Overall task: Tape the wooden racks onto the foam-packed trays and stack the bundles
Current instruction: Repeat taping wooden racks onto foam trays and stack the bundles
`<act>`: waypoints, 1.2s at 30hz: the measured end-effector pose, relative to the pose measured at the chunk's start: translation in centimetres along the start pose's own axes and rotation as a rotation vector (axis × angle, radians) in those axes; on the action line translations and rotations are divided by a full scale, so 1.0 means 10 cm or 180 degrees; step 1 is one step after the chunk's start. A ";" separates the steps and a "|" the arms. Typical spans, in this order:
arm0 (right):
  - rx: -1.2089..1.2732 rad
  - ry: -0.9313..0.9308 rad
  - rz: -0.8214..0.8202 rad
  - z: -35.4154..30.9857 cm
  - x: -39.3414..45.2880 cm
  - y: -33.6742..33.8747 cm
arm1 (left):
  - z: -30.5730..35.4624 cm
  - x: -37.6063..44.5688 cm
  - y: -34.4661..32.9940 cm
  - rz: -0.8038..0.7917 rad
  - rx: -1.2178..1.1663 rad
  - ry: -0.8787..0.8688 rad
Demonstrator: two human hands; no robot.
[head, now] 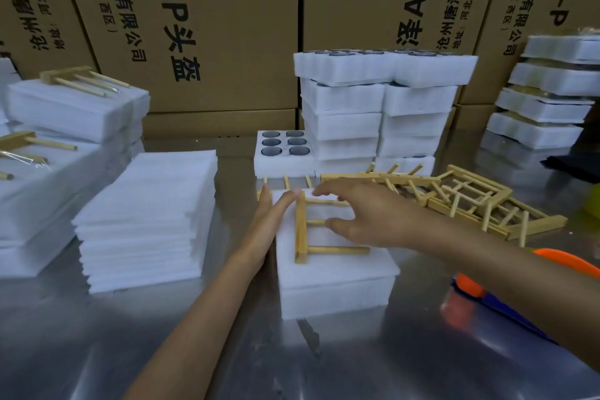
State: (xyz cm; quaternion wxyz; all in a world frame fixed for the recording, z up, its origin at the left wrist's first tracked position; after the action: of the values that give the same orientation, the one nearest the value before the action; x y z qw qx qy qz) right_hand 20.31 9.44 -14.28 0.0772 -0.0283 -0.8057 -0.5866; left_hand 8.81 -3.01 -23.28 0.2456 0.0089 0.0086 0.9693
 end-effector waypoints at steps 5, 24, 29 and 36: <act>-0.0253 -0.0405 0.0157 0.14 -0.11 -0.13 | 0.00 -0.05 -0.07 0.0057 0.0124 0.0049; 0.4351 -0.2275 0.0346 0.58 -0.62 -0.65 | -0.03 -0.27 -0.35 -0.0133 -0.0834 0.0369; 0.4098 -0.2158 0.0345 0.61 -0.77 -0.58 | 0.02 -0.40 -0.44 -0.0158 -0.0802 0.0218; 0.4048 -0.2081 0.0401 0.56 -0.85 -0.59 | -0.05 -0.65 -0.52 -0.0459 -0.1422 0.0667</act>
State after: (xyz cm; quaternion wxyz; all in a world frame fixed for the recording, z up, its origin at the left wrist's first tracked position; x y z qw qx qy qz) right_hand 27.37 13.35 -22.86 -0.1328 -0.1985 -0.9702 0.0404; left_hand 16.98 -1.52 -23.97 0.3077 -0.1467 -0.1796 0.9228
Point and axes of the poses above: each hand's wrist, its own x-axis towards the middle knuckle, its own y-axis out of the back of the hand, z = x × y, the point moved 5 cm from there along x, towards the middle knuckle, and after that the axes turned 2 degrees about x, right-handed, at the moved point
